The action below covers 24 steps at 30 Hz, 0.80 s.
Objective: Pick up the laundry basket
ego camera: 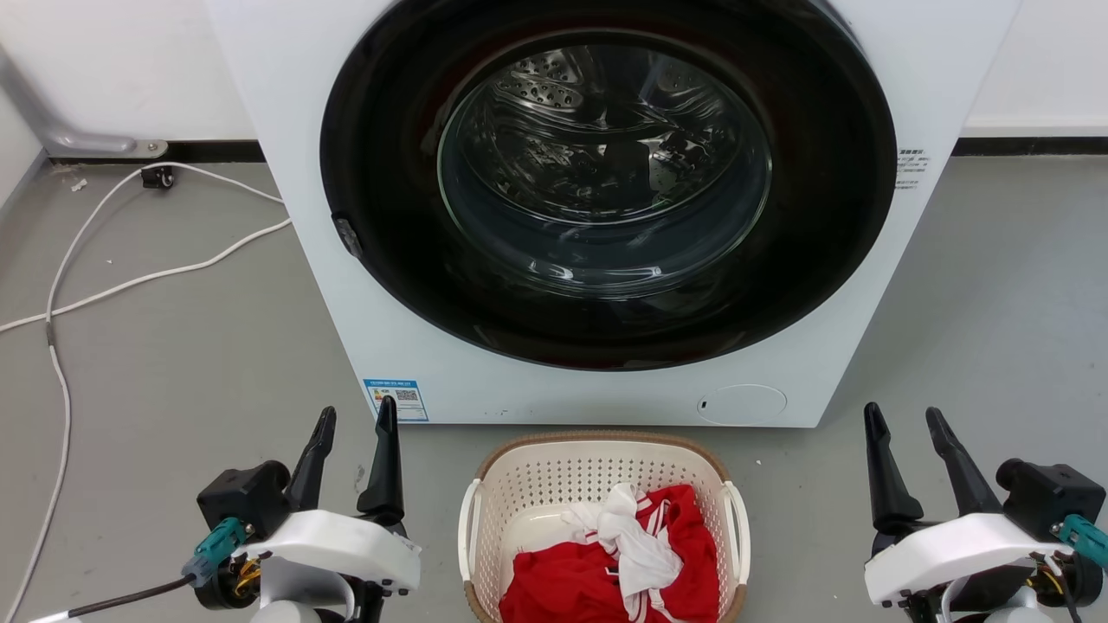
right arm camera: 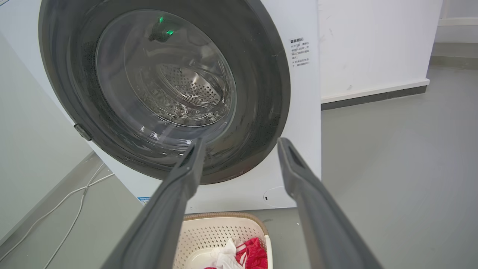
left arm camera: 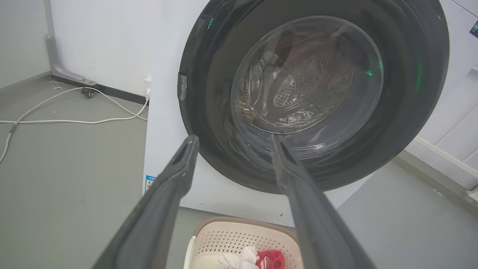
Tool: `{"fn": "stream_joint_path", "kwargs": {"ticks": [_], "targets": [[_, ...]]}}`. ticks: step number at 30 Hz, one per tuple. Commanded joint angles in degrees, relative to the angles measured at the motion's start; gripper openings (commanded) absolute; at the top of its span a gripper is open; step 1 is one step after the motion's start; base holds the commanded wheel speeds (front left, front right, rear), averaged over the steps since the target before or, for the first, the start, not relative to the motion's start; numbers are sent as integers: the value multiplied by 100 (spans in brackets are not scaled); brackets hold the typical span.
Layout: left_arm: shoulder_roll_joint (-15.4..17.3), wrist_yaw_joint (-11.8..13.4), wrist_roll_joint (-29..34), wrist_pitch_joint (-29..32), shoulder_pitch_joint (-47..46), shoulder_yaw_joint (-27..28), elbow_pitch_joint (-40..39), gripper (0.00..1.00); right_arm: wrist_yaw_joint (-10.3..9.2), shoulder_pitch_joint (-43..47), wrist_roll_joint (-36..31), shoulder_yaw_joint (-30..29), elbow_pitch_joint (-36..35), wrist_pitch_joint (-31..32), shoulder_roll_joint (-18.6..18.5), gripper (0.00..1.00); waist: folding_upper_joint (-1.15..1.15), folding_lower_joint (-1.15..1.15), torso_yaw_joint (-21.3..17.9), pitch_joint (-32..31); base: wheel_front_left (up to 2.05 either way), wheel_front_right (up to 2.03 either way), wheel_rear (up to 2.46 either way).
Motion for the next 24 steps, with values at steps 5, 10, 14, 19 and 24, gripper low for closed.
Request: {"fn": "stream_joint_path", "kwargs": {"ticks": [5, 10, 14, 19, 24], "targets": [[27, 57, 501, -141, -137, -53, -10, 100, 0, 51, -519, -5, -82, -72, 1, 100, 0, 0, 17, -13, 0, 0, 0], [28, 78, 763, -206, -136, -81, -1, 100, 0, 79, -788, -37, -107, -79, 2, 100, 0, 0, 24, -23, 0, 0, 0], [27, 93, 955, -255, -135, -98, 43, 100, 0, 110, -946, -74, -98, -37, 4, 100, 0, 0, 25, -32, 0, 0, 0], [33, 105, 1183, -315, -164, -122, 119, 100, -1, 136, -1158, -96, -89, -24, 5, 100, 0, 0, 21, -36, 0, 0, 0], [45, 128, 1408, -364, -201, -131, 181, 100, -1, 160, -1342, -110, -99, -49, 6, 100, 0, 0, 13, -26, 0, 0, 0]]}}
